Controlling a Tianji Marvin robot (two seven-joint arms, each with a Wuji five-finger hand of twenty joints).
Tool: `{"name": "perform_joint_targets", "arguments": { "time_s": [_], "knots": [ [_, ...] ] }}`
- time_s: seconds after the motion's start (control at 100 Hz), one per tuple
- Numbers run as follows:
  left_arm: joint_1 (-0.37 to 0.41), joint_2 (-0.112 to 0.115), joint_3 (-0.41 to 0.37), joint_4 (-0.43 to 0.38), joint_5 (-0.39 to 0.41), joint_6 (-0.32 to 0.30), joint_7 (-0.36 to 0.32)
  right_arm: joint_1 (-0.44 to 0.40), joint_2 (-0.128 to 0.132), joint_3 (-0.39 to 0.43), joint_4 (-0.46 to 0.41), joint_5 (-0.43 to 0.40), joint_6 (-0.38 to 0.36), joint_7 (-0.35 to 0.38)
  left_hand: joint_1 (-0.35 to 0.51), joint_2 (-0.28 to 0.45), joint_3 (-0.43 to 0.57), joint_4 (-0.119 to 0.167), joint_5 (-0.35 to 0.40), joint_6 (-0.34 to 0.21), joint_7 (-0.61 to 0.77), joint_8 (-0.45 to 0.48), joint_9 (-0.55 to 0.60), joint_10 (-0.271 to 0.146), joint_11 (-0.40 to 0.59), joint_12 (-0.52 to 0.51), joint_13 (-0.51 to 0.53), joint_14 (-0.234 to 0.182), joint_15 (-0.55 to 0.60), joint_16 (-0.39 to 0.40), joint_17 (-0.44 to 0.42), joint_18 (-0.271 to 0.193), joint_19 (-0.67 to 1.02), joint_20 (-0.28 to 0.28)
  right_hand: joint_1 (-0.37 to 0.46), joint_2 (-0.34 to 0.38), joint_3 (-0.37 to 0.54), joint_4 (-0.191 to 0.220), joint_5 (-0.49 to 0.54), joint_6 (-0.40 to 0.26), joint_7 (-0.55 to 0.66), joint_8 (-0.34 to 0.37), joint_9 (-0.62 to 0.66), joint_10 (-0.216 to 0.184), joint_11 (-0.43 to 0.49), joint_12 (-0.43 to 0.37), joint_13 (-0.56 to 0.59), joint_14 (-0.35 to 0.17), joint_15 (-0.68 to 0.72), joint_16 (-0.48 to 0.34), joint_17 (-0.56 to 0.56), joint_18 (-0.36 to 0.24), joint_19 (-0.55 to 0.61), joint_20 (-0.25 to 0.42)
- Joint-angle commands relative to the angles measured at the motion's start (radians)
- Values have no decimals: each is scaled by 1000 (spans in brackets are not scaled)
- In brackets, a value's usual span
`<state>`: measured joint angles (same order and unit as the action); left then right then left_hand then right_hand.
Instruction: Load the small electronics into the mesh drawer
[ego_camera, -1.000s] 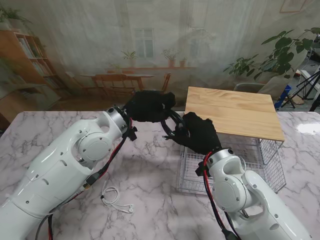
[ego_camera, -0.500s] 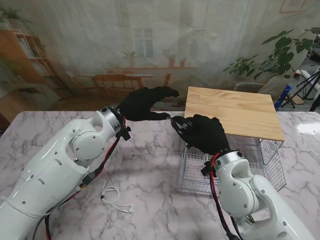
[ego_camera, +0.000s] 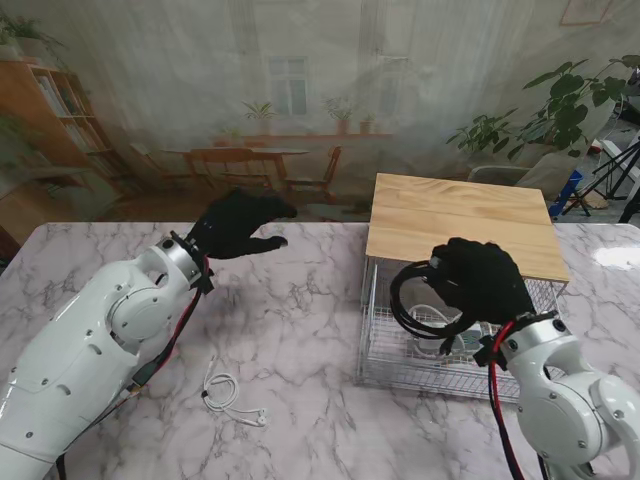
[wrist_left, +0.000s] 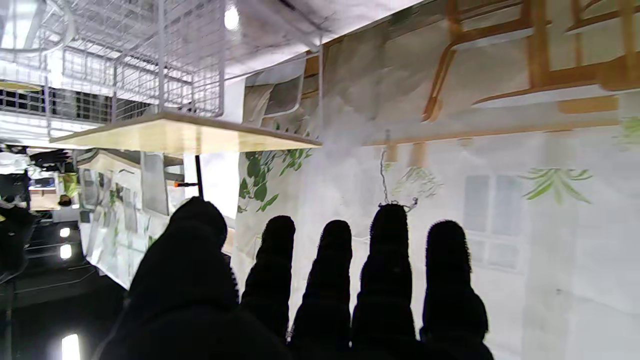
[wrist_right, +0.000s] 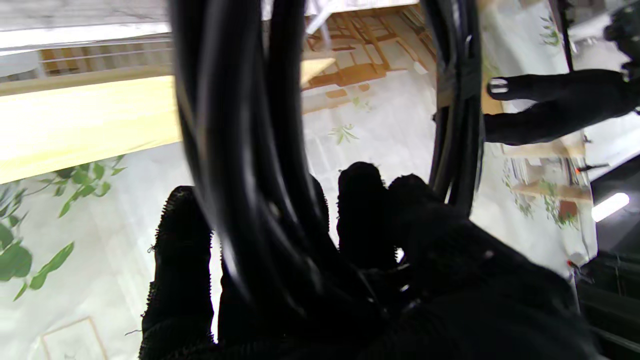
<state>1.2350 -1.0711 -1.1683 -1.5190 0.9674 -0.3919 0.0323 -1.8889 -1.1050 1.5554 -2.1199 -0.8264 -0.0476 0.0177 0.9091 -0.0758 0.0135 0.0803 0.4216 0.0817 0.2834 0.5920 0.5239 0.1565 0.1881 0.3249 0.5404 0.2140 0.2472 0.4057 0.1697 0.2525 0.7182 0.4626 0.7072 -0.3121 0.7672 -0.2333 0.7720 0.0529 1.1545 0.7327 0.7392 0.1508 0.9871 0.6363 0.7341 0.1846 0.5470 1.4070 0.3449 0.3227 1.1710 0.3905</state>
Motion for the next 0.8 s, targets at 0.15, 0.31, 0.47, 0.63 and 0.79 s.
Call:
{"name": "perform_joint_targets", "arguments": {
  "time_s": [0.15,0.31,0.47,0.63,0.79],
  "knots": [
    [46,15,-6,37,6,6,14,-76,14,62,22,-53,-24,16,-29,46,-29,-38,-15,17,-69,-29,-20,2,-55,-27,-7,-11,-39,3,-33,38,-54,11,27,4,88,-3,59,-42,8,15,25,-6,0,17,-4,-18,74,31,14,-12,25,16],
    [42,18,2,54,21,11,11,-61,18,58,75,-91,-16,16,-31,48,-27,-37,-17,22,-78,-32,-22,2,-53,-27,-13,-11,-41,2,-41,42,-65,11,24,1,89,-4,59,-47,3,18,30,-4,-6,22,0,-16,70,29,15,-10,25,16],
    [40,18,7,67,16,24,10,-15,24,41,120,-83,-10,46,-32,50,-27,-37,-19,26,-82,-32,-24,2,-50,-24,-15,-10,-39,5,-44,46,-71,13,24,2,90,-4,60,-48,0,20,30,-4,-9,26,-1,-17,67,28,14,-8,23,15],
    [44,18,3,68,17,23,13,33,34,10,151,-84,-9,100,-34,51,-28,-38,-19,29,-84,-32,-24,0,-48,-21,-14,-9,-37,8,-44,46,-72,16,22,2,89,-5,59,-50,-2,22,31,-4,-10,28,-2,-16,66,27,15,-10,24,15],
    [48,18,-3,70,15,23,18,89,45,-41,199,-96,16,154,-32,52,-27,-37,-19,31,-84,-32,-25,0,-48,-19,-13,-8,-35,10,-44,46,-73,19,19,7,86,-6,53,-60,-5,24,28,-6,-14,29,-6,-18,63,27,9,-14,19,13]
  ]
}}
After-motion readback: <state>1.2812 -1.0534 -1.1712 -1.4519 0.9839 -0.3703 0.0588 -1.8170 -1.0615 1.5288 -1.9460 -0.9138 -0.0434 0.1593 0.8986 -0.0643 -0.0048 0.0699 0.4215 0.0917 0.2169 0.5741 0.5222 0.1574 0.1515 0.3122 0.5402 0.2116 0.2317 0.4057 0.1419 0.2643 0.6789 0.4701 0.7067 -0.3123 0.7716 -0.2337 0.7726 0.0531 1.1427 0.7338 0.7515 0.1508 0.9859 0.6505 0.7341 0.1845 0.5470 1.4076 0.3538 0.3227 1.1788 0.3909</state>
